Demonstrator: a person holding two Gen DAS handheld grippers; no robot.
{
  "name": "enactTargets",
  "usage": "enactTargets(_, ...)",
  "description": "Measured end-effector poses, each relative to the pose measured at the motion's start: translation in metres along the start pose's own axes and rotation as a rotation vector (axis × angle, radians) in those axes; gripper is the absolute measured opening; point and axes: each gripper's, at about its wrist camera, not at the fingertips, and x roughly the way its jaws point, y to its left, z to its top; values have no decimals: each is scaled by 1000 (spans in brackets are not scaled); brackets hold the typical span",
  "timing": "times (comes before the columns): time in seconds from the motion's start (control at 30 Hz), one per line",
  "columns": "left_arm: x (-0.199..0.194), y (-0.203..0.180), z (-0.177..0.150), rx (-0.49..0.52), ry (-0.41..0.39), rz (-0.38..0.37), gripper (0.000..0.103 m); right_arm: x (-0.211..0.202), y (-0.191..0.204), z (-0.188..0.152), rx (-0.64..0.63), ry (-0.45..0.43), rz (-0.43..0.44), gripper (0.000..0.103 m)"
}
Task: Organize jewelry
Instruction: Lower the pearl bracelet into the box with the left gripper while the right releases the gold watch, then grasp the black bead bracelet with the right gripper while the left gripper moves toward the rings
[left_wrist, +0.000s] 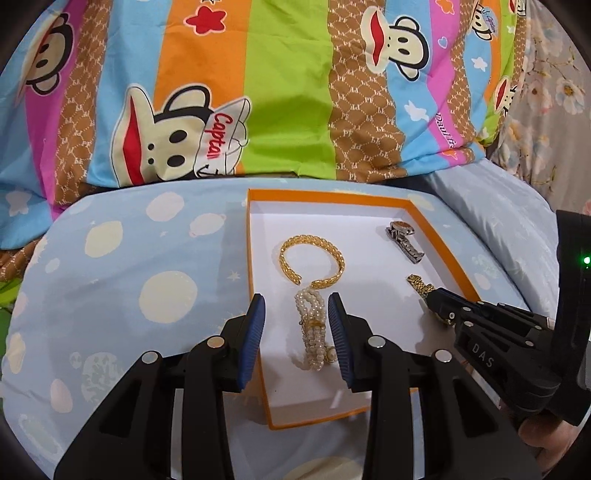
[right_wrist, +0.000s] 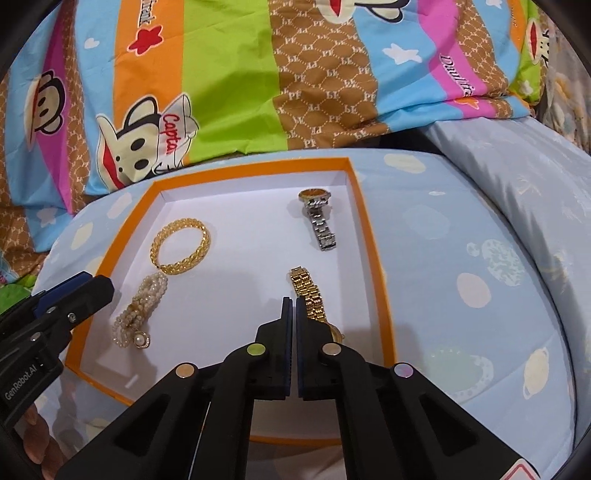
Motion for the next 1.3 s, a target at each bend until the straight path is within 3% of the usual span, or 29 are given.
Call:
enactTargets(0.13, -26, 6, -7, -20, -19, -17, 34, -41, -3, -15, 12, -53, 32, 1)
enactTargets(0.3, -69, 14, -43, -17, -21, -42, 41, -98, -9, -67, 12, -89, 34, 1)
enactTargets(0.53, -93, 13, -104, -36, 52, -36, 42, -126, -7, -145, 17, -32, 12, 6)
enactTargets(0.67, -103, 6, -125, -20, 60, -9, 45, -131, 1, -171, 18, 9, 42, 7)
enactTargets(0.73, -107, 3, -135, -16, 66, -5, 53, -135, 6, -178, 17, 14, 57, 9)
enactTargets(1.0, -115, -3, -156, -28, 84, -2, 54, -142, 30, -190, -7, 4, 116, 16)
enactTargets(1.17, -119, 0, -160, -34, 75, 22, 56, -146, 43, -191, -29, -14, 129, 34)
enactTargets(1.3, -118, 4, -160, -54, 76, 22, 56, -142, 42, -188, 2, -11, 127, 34)
